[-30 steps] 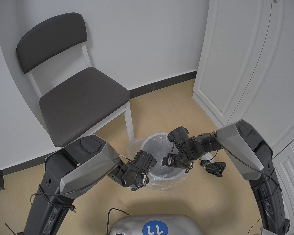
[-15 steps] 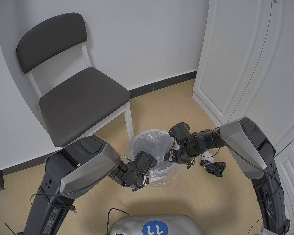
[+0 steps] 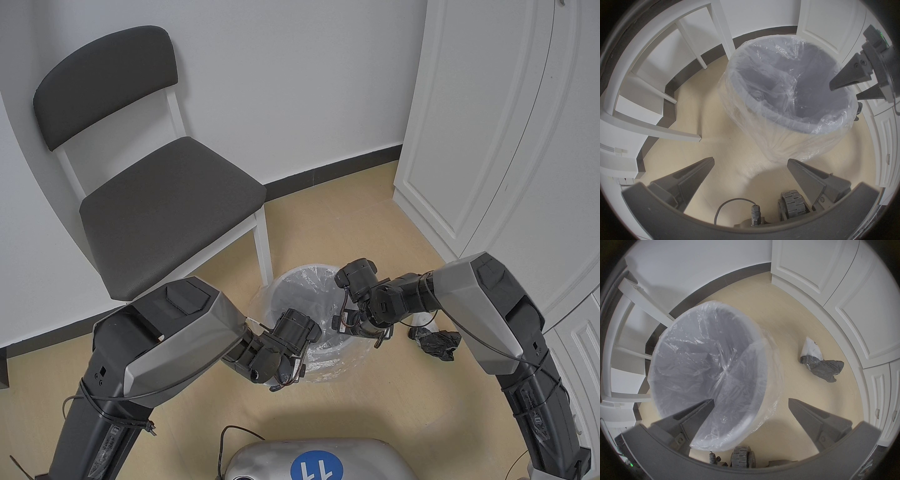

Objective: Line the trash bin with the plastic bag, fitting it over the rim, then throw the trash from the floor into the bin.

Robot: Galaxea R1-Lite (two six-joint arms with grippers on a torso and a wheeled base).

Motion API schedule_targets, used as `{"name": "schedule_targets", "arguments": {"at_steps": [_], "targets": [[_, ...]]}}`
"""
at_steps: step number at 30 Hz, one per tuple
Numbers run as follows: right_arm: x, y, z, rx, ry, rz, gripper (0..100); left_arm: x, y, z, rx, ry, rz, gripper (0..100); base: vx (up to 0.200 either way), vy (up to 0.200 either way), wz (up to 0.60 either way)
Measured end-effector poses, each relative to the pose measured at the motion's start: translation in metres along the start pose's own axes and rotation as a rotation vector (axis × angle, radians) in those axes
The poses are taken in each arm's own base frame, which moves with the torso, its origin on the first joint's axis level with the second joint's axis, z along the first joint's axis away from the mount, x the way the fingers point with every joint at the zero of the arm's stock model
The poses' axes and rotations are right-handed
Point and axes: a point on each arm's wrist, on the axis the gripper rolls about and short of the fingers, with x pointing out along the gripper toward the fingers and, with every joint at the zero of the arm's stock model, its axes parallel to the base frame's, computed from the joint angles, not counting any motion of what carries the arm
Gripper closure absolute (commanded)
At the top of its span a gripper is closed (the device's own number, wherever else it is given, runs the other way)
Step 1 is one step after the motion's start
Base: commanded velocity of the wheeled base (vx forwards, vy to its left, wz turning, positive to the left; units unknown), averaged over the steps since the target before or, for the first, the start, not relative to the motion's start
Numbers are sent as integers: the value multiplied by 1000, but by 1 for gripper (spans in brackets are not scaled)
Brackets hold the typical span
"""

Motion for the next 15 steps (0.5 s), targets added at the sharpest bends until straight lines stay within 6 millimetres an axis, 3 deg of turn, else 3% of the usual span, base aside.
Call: {"name": "schedule_targets", "arguments": {"at_steps": [15], "targets": [[-20, -23, -12, -152, 87, -36, 0, 0, 0, 0, 0, 2, -2, 0, 0, 0, 0]]}}
